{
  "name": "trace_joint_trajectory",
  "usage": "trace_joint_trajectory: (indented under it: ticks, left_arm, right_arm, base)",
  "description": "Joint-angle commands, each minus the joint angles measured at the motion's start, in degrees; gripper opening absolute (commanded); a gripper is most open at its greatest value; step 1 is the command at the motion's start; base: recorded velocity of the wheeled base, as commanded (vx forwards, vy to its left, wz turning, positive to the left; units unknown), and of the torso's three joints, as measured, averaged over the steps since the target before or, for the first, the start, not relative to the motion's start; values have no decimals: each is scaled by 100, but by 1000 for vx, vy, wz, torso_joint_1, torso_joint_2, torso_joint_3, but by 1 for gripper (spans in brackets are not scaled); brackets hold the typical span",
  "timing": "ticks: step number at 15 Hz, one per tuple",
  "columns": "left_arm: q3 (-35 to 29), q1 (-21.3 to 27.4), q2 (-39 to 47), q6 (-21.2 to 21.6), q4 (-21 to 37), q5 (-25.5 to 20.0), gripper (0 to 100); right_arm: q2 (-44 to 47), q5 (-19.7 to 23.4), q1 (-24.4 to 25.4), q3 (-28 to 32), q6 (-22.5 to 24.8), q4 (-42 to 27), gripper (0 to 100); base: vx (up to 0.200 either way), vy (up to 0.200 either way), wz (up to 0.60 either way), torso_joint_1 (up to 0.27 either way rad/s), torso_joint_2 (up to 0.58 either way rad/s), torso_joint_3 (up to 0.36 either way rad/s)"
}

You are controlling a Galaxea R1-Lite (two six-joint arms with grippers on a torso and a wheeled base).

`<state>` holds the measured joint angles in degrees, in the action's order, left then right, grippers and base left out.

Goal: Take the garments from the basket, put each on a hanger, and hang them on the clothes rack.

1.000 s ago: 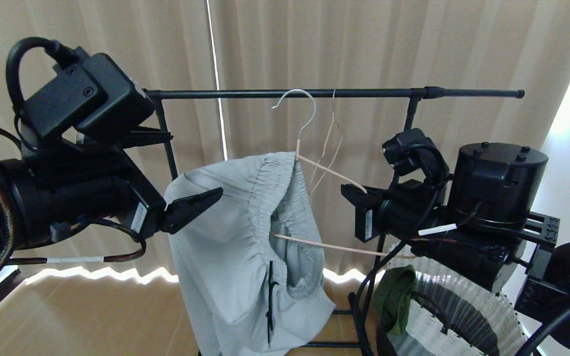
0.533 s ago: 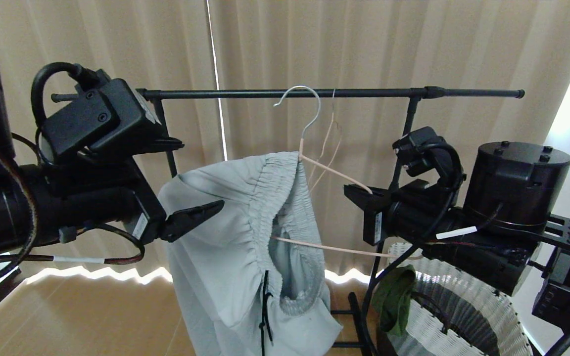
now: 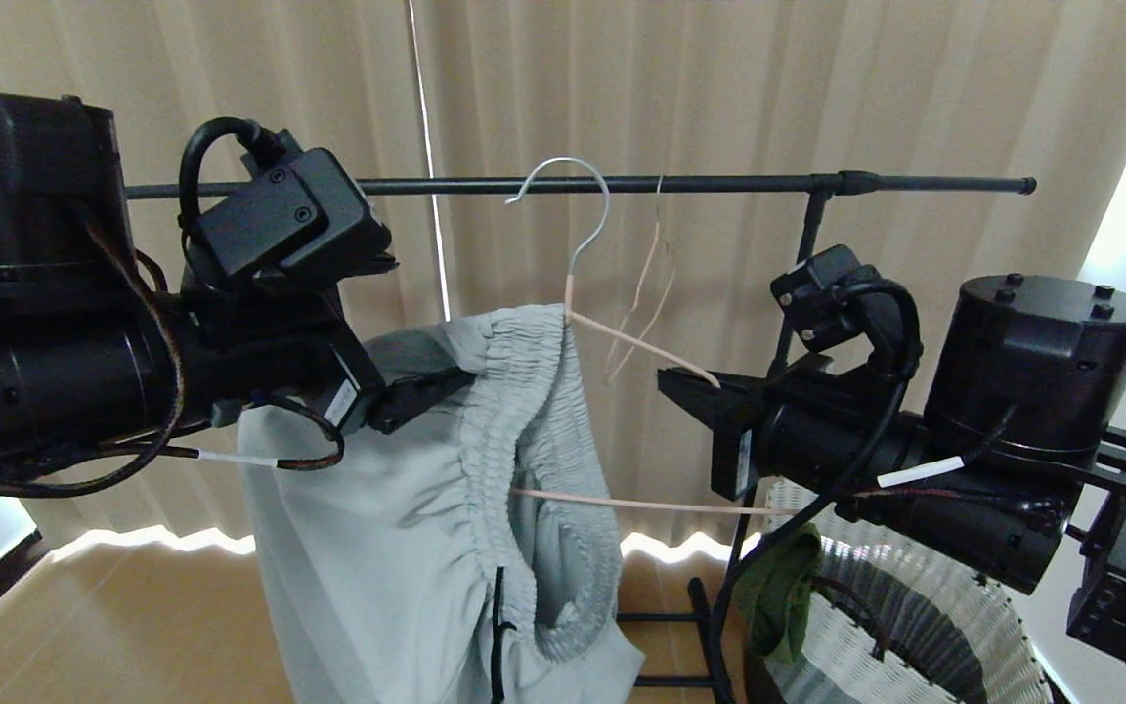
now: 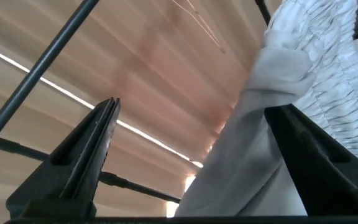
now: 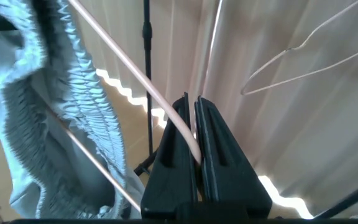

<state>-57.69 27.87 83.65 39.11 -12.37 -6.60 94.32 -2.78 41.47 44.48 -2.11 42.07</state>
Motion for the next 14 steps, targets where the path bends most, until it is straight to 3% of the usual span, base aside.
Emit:
trace_joint_trajectory:
  ticks: [1,2,3,11,14]
  left_arm:
    - [-15,-1,72,9,-2,0,100]
    - [-15,-1,72,9,-2,0,100]
    - [-6,-1,64,9,-2,-8,0]
    - [126,-159,-16,0,-11,-202,0]
    - [469,-168,-139,-35,-380,-193,0]
  right_arm:
    - [-10,111,19,-1,0,12,0]
    - [-54,172,72,-10,0,38,0]
    - [-54,208,98,-10,0,117,0]
    - [-72,208,124,-1,9,223,0]
    - [-107,199,115,-19,26,214,0]
  base:
    - [0,0,0,0,0,0]
    - [0,0,0,0,0,0]
    - [0,0,0,0,0,0]
    - [0,0,0,0,0,0]
    - [0,0,0,0,0,0]
